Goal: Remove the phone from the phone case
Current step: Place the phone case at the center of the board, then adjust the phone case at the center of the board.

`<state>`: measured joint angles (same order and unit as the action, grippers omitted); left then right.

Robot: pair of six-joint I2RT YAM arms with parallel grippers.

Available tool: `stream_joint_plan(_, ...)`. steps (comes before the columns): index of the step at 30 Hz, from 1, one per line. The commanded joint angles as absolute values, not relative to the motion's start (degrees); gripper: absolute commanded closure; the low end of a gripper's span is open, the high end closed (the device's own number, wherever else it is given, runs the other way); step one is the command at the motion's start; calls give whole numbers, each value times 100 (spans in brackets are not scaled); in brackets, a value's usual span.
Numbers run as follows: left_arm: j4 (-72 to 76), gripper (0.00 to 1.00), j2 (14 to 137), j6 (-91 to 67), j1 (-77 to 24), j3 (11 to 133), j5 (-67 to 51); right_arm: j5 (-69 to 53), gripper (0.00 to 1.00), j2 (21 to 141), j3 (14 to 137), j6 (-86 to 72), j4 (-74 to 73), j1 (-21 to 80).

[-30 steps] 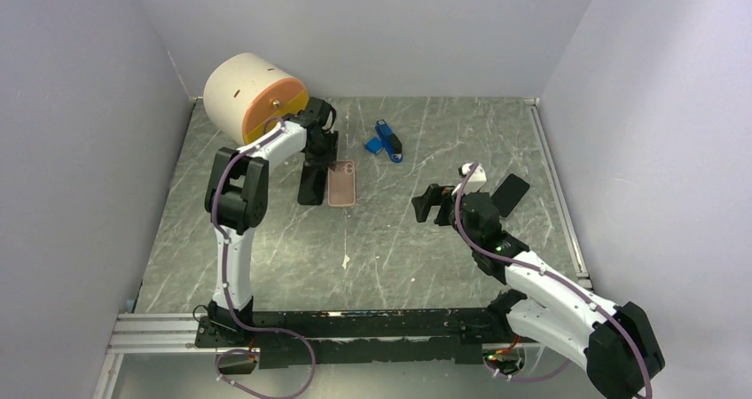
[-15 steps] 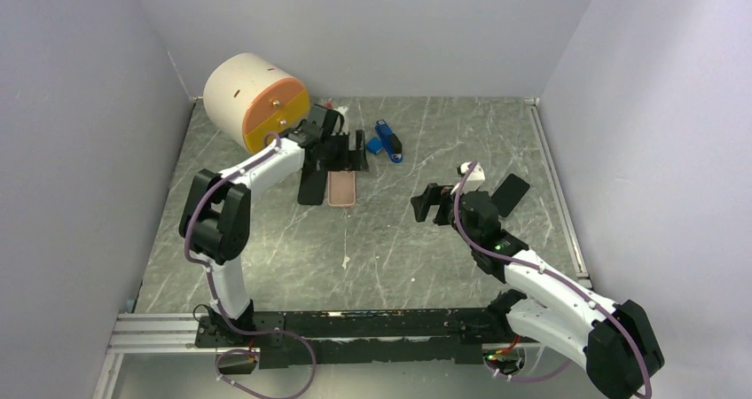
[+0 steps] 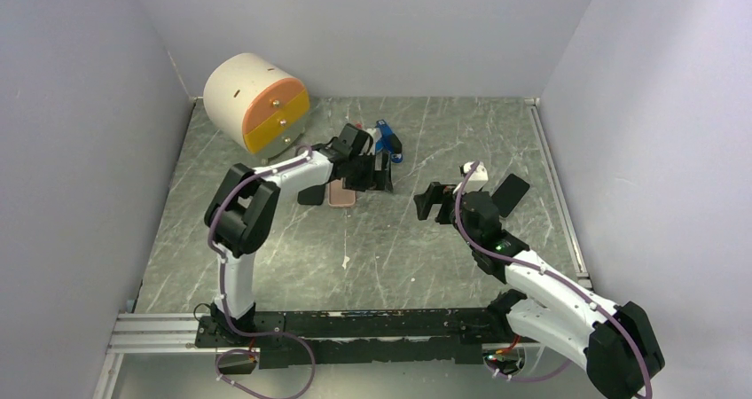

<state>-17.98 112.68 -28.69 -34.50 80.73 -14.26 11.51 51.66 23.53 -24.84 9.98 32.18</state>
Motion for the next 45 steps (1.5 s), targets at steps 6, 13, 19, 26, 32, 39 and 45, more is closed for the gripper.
stream_joint_plan(6,-2074,6,11719,-2767,-3629,8516,-366,1309,1,5116,2564,-2458,1056,3208)
stream_joint_plan(13,-2178,6,11691,-2773,-3639,8406,-50,1315,1,5115,2566,-2468,1041,3210)
stream_joint_plan(19,-2195,6,11603,-2775,-3639,8341,-9,1261,1,5124,2569,-2469,1045,3212)
stream_joint_plan(26,-2154,6,11538,-2841,-3632,8308,-13,1282,1,5086,2562,-2470,1030,3207)
stream_joint_plan(32,-2027,6,11006,-2920,-3593,8102,-187,1378,1,4866,2508,-2422,1069,3201)
stream_joint_plan(39,-1838,6,9623,-3164,-3405,7272,-66,1589,1,4477,2688,-2437,661,3199)
stream_joint_plan(45,-2274,6,8222,-3452,-3301,6529,528,2765,1,4117,2901,-2700,-220,3186)
